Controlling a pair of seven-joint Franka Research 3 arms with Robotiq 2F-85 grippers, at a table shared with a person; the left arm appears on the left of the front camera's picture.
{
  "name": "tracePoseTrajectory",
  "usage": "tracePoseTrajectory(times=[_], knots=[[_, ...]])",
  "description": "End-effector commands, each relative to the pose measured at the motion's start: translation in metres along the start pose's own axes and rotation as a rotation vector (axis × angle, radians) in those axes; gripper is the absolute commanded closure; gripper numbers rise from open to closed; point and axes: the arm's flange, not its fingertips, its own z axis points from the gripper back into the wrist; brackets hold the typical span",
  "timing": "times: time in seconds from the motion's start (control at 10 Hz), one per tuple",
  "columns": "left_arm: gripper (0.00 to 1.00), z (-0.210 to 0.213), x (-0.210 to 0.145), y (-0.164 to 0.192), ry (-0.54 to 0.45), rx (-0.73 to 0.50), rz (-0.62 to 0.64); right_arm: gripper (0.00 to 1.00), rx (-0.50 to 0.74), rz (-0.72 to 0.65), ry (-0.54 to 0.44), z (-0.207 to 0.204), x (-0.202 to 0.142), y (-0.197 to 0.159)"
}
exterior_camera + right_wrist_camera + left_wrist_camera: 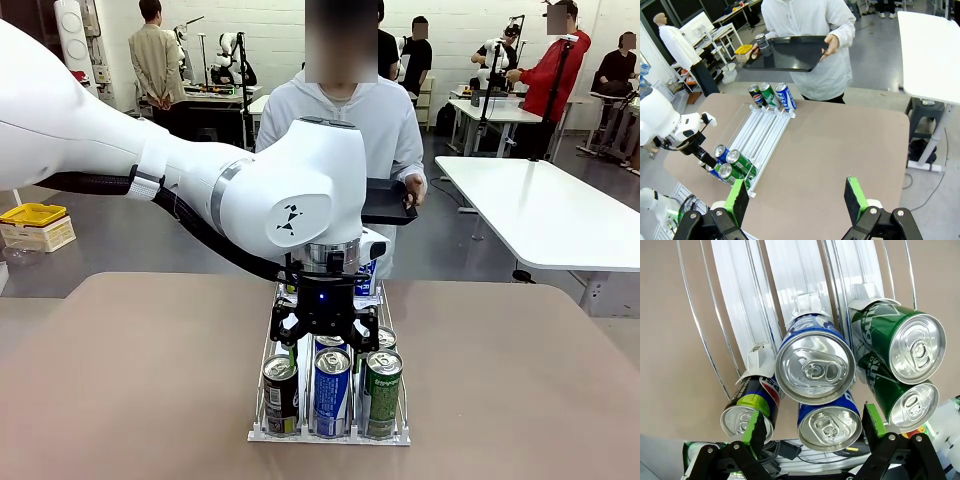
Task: Retrieve and hand over the desired beverage to the person.
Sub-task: Pick up another can of the same type that the person held from the Automatic Can Dispenser.
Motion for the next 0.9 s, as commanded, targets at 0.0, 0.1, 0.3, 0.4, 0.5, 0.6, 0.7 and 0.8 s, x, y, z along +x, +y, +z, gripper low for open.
tracePoseTrajectory(times=[0.0, 0.1, 0.3, 0.4, 0.5, 0.6, 0.7, 0.8], knots=[[0.00, 0.0044, -0.0003, -0.0003, -0.012, 0.009, -0.004, 0.00, 0.003, -0.001, 0.000, -0.0023, -0.0014, -0.0005], [0.00, 0.0071, -0.0028, -0.0025, -0.015, 0.011, -0.010, 0.00, 0.003, -0.001, 0.000, -0.0023, -0.0014, -0.0005], [0.00, 0.0097, -0.0046, -0.0053, -0.020, 0.020, -0.011, 0.00, 0.003, -0.001, 0.000, -0.0023, -0.0014, -0.0005], [0.00, 0.0103, -0.0049, -0.0055, -0.019, 0.022, -0.010, 0.00, 0.003, -0.001, 0.000, -0.0023, -0.0014, -0.0005], [0.00, 0.0078, -0.0044, -0.0058, -0.005, 0.024, -0.004, 0.00, 0.003, -0.001, 0.000, -0.0023, -0.0014, -0.0005], [0.00, 0.0051, -0.0020, -0.0049, 0.012, 0.025, 0.016, 0.00, 0.003, -0.001, 0.000, -0.0023, -0.0014, -0.0005], [0.00, 0.0042, -0.0003, -0.0041, 0.025, 0.024, 0.034, 0.00, 0.003, -0.001, 0.000, -0.0023, -0.0014, -0.0005], [0.00, 0.0043, -0.0002, -0.0039, 0.028, 0.022, 0.040, 0.00, 0.003, -0.001, 0.000, -0.0023, -0.0014, -0.0005]])
